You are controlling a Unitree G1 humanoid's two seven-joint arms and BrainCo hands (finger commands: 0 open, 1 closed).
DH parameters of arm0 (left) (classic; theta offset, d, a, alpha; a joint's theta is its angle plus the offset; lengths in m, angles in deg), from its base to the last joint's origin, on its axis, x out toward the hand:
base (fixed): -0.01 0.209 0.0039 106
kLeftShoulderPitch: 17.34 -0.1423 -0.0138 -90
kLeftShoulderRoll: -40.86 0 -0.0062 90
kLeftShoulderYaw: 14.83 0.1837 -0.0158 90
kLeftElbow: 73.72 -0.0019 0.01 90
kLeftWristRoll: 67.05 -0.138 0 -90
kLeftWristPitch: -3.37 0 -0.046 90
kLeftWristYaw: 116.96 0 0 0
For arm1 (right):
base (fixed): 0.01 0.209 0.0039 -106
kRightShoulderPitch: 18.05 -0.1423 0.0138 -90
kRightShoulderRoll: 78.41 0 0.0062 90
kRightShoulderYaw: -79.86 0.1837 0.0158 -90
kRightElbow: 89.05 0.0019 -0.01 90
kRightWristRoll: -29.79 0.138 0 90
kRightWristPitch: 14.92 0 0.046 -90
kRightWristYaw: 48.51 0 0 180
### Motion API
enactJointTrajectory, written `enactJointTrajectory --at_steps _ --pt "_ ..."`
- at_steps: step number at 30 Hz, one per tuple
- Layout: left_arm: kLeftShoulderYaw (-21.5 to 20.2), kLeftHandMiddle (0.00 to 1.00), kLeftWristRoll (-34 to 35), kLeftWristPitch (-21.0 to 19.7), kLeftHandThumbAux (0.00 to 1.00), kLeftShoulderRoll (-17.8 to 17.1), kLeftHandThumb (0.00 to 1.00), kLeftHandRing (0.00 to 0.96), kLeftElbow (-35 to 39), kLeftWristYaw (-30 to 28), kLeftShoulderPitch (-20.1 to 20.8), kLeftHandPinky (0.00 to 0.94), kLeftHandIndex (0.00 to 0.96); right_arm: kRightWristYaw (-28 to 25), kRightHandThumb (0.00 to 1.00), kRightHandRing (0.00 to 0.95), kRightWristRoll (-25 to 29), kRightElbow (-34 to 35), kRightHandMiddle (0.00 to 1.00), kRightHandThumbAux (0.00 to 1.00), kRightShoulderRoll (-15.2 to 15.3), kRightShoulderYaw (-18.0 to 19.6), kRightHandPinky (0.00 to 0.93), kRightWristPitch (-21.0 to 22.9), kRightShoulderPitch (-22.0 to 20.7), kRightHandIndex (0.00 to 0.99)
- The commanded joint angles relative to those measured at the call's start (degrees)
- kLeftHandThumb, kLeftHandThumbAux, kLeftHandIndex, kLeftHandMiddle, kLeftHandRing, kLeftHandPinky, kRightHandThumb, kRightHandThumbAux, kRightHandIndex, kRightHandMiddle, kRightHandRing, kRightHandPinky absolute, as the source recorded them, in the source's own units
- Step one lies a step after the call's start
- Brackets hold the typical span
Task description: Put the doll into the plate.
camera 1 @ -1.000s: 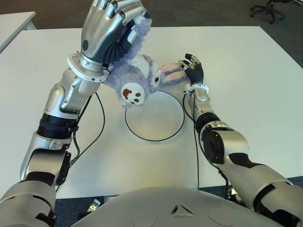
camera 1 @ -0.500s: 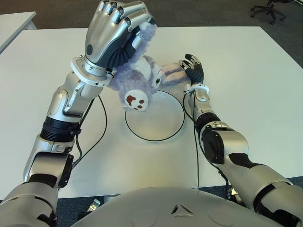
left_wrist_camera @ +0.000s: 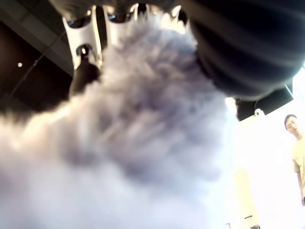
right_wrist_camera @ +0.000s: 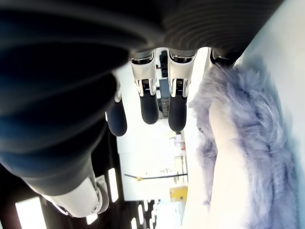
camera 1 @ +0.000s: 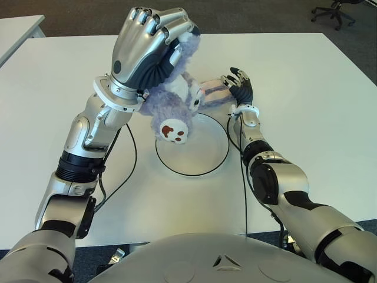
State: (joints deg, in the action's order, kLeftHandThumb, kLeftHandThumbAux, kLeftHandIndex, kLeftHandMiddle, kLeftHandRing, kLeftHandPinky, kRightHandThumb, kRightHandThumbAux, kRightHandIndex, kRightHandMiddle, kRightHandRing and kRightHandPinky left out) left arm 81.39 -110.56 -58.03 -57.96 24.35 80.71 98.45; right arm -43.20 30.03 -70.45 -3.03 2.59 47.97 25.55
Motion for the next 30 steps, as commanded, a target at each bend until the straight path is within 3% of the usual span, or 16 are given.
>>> enactJointTrajectory --at_steps 1,19,30 --pt "1.3 0.571 -0.9 -1.1 0.666 1.0 0.85 0.636 0.5 -1.6 -1.2 0.616 0.39 0.1 0.674 0.169 0.2 -3.0 0.16 0.735 -1.8 -0.1 0.236 2.5 5.9 0.393" --pt "2.7 0.576 2.2 -1.9 0.665 3.3 0.849 0.643 1.4 -3.9 -2.5 0.619 0.398 -0.1 0.695 0.239 1.4 -2.8 0.236 0.725 -2.6 0.9 0.273 1.9 6.0 0.405" --pt "2.9 0.572 4.1 -1.3 0.664 4.5 0.851 0.611 0.9 -5.1 -2.9 0.579 0.4 0.4 0.695 0.203 0.9 -3.1 0.213 0.725 -2.6 1.0 0.227 2.0 5.8 0.403"
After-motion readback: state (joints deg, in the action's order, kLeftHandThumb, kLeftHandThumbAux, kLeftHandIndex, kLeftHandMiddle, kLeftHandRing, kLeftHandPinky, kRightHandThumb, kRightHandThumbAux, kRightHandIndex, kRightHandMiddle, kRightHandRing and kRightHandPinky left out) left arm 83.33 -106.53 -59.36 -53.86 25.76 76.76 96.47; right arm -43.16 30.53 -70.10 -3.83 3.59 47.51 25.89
